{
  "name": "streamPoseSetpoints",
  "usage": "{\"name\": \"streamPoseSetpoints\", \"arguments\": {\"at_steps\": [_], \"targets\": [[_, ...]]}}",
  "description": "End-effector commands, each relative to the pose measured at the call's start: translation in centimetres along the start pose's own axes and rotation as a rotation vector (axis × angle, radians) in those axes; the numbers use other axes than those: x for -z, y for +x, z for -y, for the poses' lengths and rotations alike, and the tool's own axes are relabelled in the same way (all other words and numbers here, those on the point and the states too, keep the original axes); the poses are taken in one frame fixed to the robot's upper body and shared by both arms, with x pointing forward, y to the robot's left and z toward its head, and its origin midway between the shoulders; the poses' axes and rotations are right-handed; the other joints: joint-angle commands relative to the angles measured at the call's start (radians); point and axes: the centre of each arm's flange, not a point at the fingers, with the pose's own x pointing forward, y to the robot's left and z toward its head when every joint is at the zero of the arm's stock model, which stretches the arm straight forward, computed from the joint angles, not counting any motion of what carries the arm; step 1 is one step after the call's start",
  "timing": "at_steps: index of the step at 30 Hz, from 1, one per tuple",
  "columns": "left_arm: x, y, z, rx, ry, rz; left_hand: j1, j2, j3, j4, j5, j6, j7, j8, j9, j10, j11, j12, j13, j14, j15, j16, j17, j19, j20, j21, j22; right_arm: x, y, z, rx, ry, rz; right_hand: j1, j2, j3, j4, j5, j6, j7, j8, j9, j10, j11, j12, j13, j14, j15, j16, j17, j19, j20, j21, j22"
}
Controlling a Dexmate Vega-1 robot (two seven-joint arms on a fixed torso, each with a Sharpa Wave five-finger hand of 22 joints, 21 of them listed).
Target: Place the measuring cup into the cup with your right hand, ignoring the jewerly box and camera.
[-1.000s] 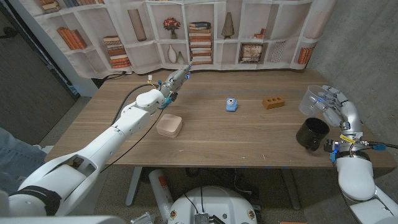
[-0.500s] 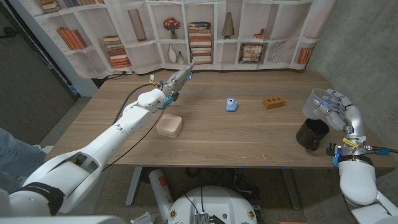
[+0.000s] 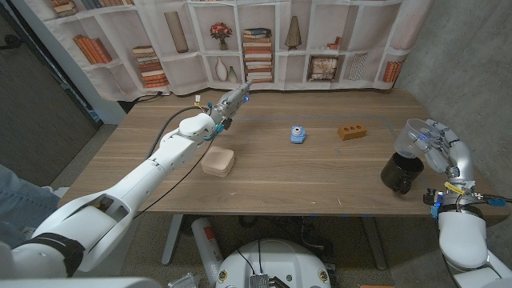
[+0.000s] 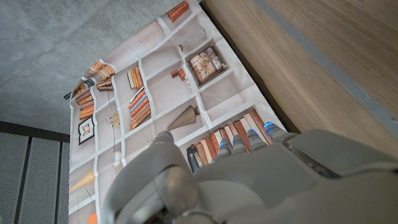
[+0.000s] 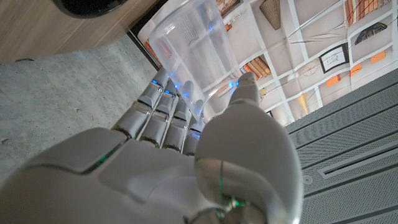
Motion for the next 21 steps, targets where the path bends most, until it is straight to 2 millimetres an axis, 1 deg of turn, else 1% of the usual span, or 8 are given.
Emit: {"name": "streamPoseSetpoints", "arguments": {"at_steps": [1, 5, 9, 10, 19, 20, 21], "targets": [[-0.4, -0.1, 0.5, 0.005, 0.004, 0.007, 0.007, 0.009, -0.004, 0.0, -0.003, -0.005, -0.01, 0.004, 0.005, -0.022, -0.003, 0.009, 0.004, -0.085, -0.003, 0.004, 0.006, -0.108, -0.008, 0.004, 0.005, 0.9, -0.2, 0.5, 0.037, 0.008, -0.023, 0.011, 0.014, 0.025, 0.019, -0.001, 0.046, -0.04, 0.004, 0.005, 0.01, -0.002, 0.001, 0.003, 0.011, -0.096, 0.0, 0.006, 0.008, -0.092, -0.002, 0.001], [-0.4, -0.2, 0.6, 0.004, 0.005, 0.005, 0.007, 0.009, -0.004, 0.0, -0.003, -0.005, -0.01, 0.004, 0.005, -0.023, -0.003, 0.009, 0.004, -0.085, -0.003, 0.004, 0.006, -0.108, -0.008, 0.004, 0.005, 1.2, -0.3, 0.6, 0.047, 0.013, -0.032, 0.011, 0.014, 0.026, 0.019, -0.002, 0.048, -0.04, 0.004, 0.005, 0.011, -0.001, 0.001, 0.003, 0.011, -0.097, 0.0, 0.006, 0.008, -0.092, -0.002, 0.001], [-0.5, -0.4, 0.5, -0.001, 0.006, 0.006, 0.008, 0.009, -0.005, 0.0, -0.003, -0.005, -0.01, 0.004, 0.005, -0.021, -0.003, 0.01, 0.003, -0.085, -0.003, 0.004, 0.006, -0.108, -0.007, 0.004, 0.005, 1.6, -0.3, 0.5, 0.048, 0.009, -0.035, 0.013, 0.015, 0.028, 0.018, -0.003, 0.048, -0.04, 0.004, 0.005, 0.011, -0.006, 0.0, 0.003, 0.012, -0.096, 0.0, 0.007, 0.009, -0.093, -0.002, 0.001], [-0.5, -0.4, 0.5, -0.001, 0.007, 0.005, 0.008, 0.009, -0.005, 0.0, -0.003, -0.006, -0.01, 0.003, 0.005, -0.021, -0.003, 0.01, 0.003, -0.085, -0.003, 0.004, 0.006, -0.108, -0.007, 0.004, 0.005, 1.6, -0.3, 0.5, 0.051, 0.009, -0.038, 0.013, 0.015, 0.028, 0.018, -0.003, 0.048, -0.041, 0.004, 0.005, 0.012, -0.002, 0.001, 0.004, 0.012, -0.096, 0.0, 0.007, 0.009, -0.092, -0.002, 0.001], [-0.4, -0.6, 0.6, 0.003, 0.005, 0.006, 0.008, 0.01, -0.005, 0.0, -0.003, -0.005, -0.01, 0.003, 0.005, -0.019, -0.005, 0.01, 0.003, -0.084, -0.003, 0.004, 0.006, -0.107, -0.008, 0.004, 0.005, 2.1, -0.1, 0.2, 0.069, 0.024, -0.039, 0.015, 0.014, 0.03, 0.018, -0.005, 0.05, -0.04, 0.003, 0.006, 0.009, -0.001, -0.002, 0.004, 0.009, -0.098, -0.002, 0.008, 0.008, -0.094, -0.004, 0.001], [-0.4, -0.7, 0.6, 0.002, 0.004, 0.006, 0.008, 0.01, -0.005, 0.0, -0.003, -0.005, -0.01, 0.003, 0.005, -0.02, -0.005, 0.01, 0.003, -0.084, -0.004, 0.004, 0.006, -0.107, -0.007, 0.004, 0.005, 2.2, 0.0, 0.2, 0.074, 0.028, -0.045, 0.015, 0.014, 0.03, 0.018, -0.006, 0.052, -0.041, 0.003, 0.006, 0.008, -0.011, -0.002, 0.004, 0.009, -0.097, -0.002, 0.008, 0.008, -0.095, -0.004, 0.001], [-0.4, -0.7, 0.6, 0.002, 0.004, 0.006, 0.008, 0.01, -0.005, 0.0, -0.003, -0.005, -0.01, 0.003, 0.005, -0.02, -0.005, 0.01, 0.003, -0.084, -0.003, 0.004, 0.006, -0.107, -0.008, 0.004, 0.005, 2.2, 0.0, 0.2, 0.075, 0.028, -0.045, 0.015, 0.014, 0.03, 0.018, -0.006, 0.052, -0.041, 0.004, 0.006, 0.008, -0.01, -0.003, 0.004, 0.009, -0.099, -0.002, 0.008, 0.007, -0.095, -0.004, 0.002]]}}
